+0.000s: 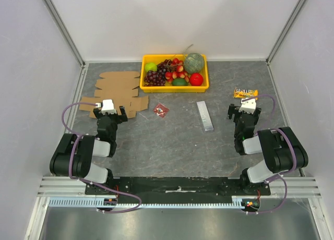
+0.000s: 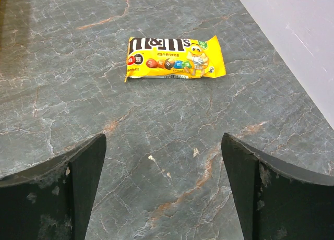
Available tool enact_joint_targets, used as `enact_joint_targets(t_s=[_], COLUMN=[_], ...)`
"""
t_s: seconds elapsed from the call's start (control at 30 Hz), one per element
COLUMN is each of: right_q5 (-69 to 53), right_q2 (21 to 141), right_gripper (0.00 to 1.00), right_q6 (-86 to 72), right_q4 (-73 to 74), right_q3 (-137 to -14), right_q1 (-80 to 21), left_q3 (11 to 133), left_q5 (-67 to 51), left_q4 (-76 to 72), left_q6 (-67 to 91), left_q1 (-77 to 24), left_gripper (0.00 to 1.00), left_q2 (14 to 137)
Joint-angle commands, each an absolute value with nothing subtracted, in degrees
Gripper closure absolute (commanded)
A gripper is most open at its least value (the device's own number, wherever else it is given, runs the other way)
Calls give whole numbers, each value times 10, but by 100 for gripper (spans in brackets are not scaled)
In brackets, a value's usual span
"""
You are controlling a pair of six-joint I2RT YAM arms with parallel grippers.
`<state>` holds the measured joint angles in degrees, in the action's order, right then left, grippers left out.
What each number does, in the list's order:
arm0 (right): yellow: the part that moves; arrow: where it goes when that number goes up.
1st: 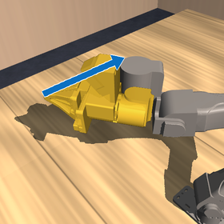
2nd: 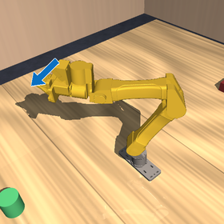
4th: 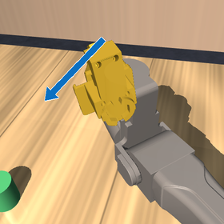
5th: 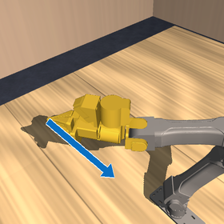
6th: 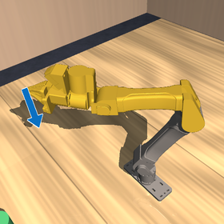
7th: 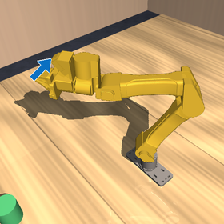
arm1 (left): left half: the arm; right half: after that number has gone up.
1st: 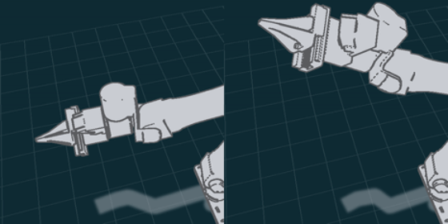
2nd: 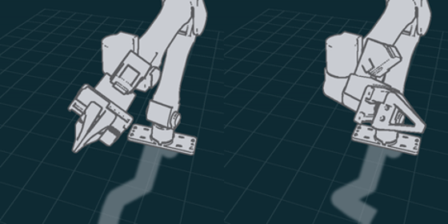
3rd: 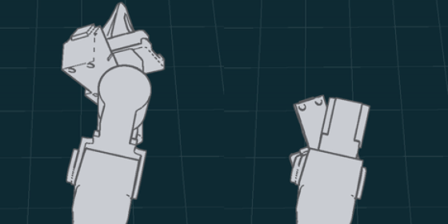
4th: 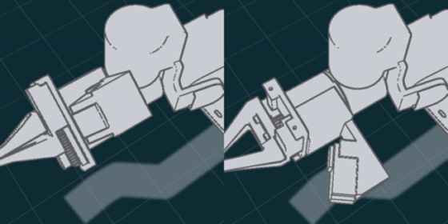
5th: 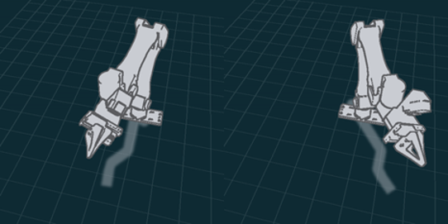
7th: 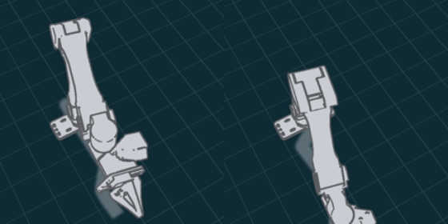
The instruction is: Fold the paper box
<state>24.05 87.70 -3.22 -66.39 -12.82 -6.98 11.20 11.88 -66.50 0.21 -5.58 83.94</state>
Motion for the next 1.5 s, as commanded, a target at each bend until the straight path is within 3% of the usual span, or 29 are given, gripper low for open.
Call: enact_joint_targets(t_s=[0.0,0.5,0.63,0.67,0.8,1.03,1.2,1.3,1.47], right_q5=[243,247,270,287,357,196,-35,-128,-80], right_q2=[875,868,749,729,686,758,808,850,861], right_gripper=[2,2,2,2,2,2,2,2,2], right_q6=[-38,-36,-61,-85,-227,-261,-283,-321,-295], right_q4=[-696,-697,-463,-432,-245,-36,-78,-89,-49], right_q3=[-132,-131,-199,-216,-315,-505,-533,-566,-618], right_q1=[-69,-70,-71,-71,-71,-71,-71,-83,-186], left_q3=[117,118,123,141,228,315,364,379,371], left_q5=[126,156,207,275,334,422,289,277,305], left_q4=[-688,-693,-672,-605,-407,-223,-118,-77,-32], left_q6=[14,13,1,1,51,133,105,147,186], left_q1=[-55,-58,-89,-107,-111,-105,-98,-98,-97], left_gripper=[0,0,0,0,0,0,0,0,0], left_q2=[831,829,794,772,675,561,525,513,487])
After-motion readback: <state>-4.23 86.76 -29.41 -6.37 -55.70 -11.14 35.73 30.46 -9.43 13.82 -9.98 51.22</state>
